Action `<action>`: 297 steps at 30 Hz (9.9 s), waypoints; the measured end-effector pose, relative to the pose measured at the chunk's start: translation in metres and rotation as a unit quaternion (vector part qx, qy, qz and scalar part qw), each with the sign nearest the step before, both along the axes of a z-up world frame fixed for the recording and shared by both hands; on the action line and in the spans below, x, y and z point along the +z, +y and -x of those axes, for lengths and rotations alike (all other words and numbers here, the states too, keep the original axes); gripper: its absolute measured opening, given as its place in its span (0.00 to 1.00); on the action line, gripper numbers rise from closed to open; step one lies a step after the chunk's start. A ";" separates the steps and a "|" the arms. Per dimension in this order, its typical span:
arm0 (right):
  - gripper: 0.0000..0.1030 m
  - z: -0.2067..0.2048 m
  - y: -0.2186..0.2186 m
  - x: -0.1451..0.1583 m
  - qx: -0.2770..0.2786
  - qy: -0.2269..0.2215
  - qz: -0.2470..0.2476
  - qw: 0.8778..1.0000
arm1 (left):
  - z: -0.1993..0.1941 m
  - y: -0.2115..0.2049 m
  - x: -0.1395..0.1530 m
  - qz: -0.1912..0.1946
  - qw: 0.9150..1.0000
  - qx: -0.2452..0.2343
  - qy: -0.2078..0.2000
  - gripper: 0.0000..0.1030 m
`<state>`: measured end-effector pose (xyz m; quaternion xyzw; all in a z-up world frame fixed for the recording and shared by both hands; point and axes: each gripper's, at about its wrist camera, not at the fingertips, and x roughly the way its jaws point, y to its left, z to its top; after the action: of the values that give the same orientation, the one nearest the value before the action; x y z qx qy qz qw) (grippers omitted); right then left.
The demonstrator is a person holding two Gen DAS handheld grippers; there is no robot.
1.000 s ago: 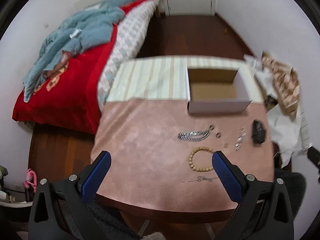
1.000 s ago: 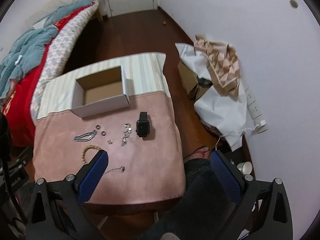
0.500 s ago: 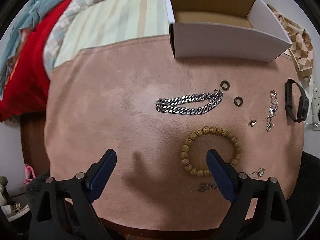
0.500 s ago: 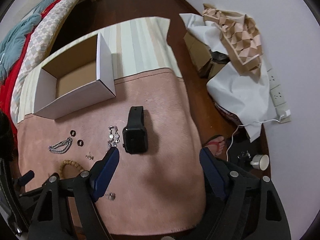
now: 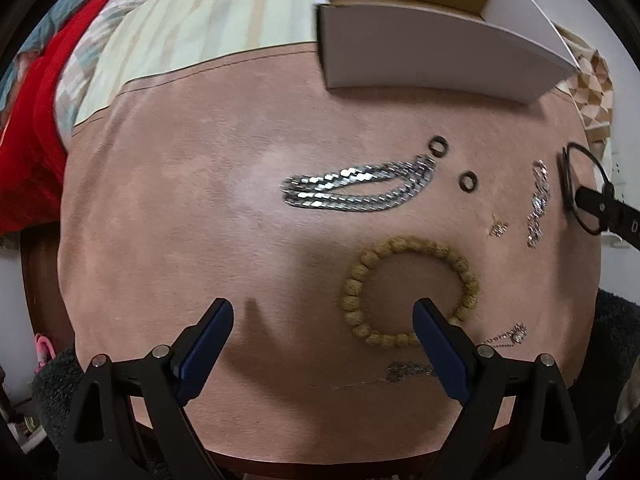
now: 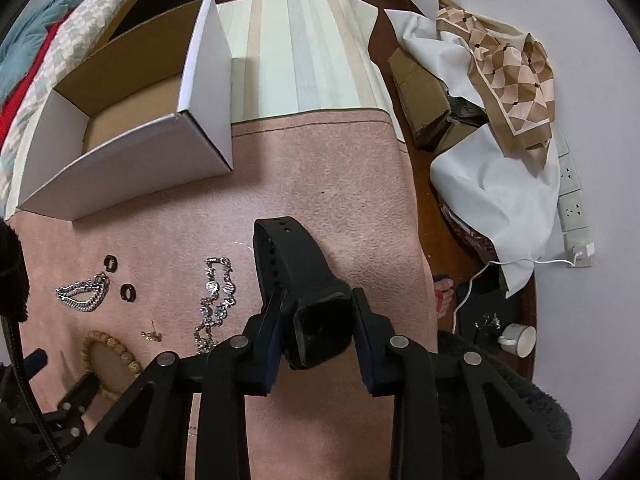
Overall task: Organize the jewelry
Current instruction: 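Grasp the black smartwatch with the right gripper while the left gripper grasps the wooden bead bracelet, then carry the smartwatch and bead bracelet into the white box and open both grippers, then withdraw both tools from the box back over the table, then grasp the silver charm bracelet with the right gripper while the left gripper grasps the thin silver necklace, then carry the charm bracelet and necklace into the white box and open both grippers, then withdraw both tools from the box back over the table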
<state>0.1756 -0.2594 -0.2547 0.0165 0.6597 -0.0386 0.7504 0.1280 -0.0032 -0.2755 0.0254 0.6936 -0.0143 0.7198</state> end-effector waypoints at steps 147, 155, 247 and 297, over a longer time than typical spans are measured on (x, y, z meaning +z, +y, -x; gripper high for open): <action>0.89 0.067 0.035 0.080 0.014 -0.133 -0.060 0.989 | 0.042 0.065 0.097 -0.100 0.957 0.102 -0.253 1.00; 0.61 0.057 0.041 -0.006 0.010 -0.095 -0.064 0.993 | 0.034 0.070 0.040 -0.118 0.967 0.106 -0.199 1.00; 0.03 -0.023 0.033 0.186 0.054 -0.252 -0.190 0.947 | -0.056 -0.013 0.211 0.134 0.941 -0.057 -0.304 0.07; 0.99 -0.061 0.068 0.096 0.069 -0.138 0.011 0.988 | -0.078 0.034 0.118 -0.017 0.970 0.044 -0.238 0.98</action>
<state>0.2361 -0.1919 -0.1587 -0.0322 0.5492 0.0085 0.8351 0.2056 0.0308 -0.1578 0.0099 0.5028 0.0360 0.8636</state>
